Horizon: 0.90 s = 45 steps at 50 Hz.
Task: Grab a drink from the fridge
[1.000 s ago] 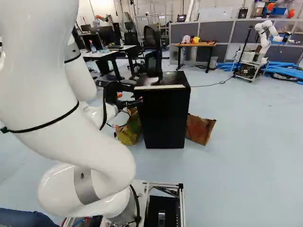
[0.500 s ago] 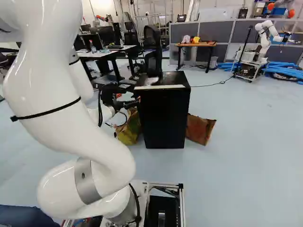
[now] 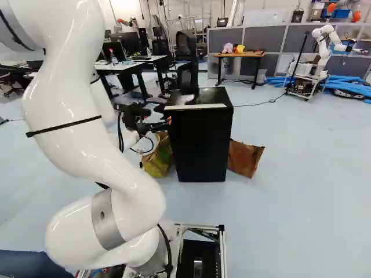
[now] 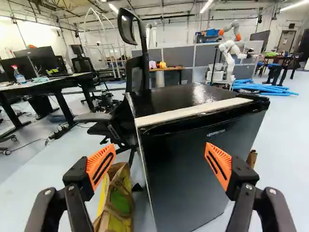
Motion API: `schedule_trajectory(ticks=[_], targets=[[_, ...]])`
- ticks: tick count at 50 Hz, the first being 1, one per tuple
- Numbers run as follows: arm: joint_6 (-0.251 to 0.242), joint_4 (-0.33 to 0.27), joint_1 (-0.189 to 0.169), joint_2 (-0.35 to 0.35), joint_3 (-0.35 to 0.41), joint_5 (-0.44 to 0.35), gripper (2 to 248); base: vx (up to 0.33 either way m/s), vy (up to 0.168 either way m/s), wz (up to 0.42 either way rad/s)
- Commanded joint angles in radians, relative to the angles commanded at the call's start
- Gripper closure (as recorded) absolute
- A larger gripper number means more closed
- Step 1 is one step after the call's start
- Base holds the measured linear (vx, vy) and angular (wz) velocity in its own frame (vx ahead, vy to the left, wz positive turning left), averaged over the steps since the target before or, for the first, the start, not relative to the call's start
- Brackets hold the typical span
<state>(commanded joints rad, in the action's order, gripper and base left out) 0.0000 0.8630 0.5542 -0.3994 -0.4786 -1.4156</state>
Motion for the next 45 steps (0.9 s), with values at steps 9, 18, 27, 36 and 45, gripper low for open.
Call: schedule_trajectory(ticks=[9,18,27,36,45], targets=[[0.000,0.035,0.004,-0.059,-0.047,-0.034,3,0.000,0.000,0.000],[0.000,0.069,0.004,-0.115,-0.095,-0.064,3,0.000,0.000,0.000],[0.000,0.103,0.003,-0.171,-0.143,-0.078,3,0.000,0.000,0.000],[0.000,0.136,0.000,-0.226,-0.193,-0.085,3,0.000,0.000,0.000],[0.000,0.168,-0.003,-0.280,-0.244,-0.091,3,0.000,0.000,0.000]])
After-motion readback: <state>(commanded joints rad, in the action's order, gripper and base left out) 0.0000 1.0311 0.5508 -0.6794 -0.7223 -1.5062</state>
